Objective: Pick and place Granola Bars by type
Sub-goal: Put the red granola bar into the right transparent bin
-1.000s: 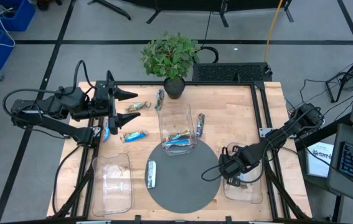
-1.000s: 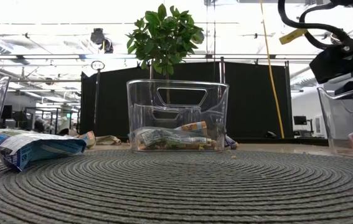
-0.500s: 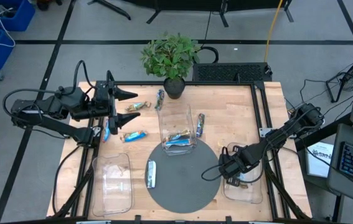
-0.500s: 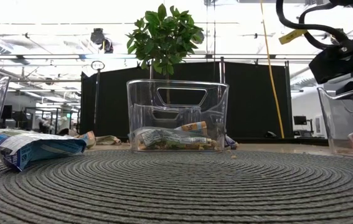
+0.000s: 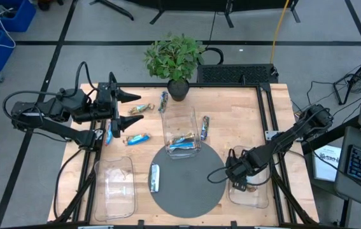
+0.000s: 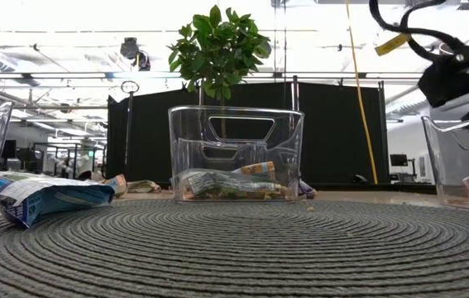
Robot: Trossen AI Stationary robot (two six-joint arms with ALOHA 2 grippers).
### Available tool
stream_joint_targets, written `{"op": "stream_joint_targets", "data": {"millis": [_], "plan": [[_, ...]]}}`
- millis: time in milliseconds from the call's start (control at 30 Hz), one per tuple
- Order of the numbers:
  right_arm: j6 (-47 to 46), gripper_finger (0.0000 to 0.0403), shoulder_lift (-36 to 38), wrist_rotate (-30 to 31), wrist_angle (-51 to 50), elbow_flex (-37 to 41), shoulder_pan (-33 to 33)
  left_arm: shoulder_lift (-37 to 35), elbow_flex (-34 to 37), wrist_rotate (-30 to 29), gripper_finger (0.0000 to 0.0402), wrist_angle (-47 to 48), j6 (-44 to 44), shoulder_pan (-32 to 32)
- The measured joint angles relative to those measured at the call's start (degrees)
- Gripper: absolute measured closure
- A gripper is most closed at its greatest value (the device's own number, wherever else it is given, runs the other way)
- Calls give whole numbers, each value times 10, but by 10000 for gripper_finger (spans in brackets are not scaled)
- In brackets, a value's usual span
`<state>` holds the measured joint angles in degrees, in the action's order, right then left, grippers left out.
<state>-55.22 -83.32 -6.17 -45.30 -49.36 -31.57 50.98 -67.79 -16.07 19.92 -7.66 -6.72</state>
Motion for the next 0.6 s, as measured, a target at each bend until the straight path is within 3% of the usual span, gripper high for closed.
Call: {"op": "stream_joint_targets", "data": {"millis": [400, 600], "plan": [[-88, 146, 116, 4, -16, -31, 1, -1, 0, 6, 25, 0, 7, 0], [-108, 148, 169, 44, -6, -35, 4, -1, 0, 29, 25, 1, -4, 0]]}}
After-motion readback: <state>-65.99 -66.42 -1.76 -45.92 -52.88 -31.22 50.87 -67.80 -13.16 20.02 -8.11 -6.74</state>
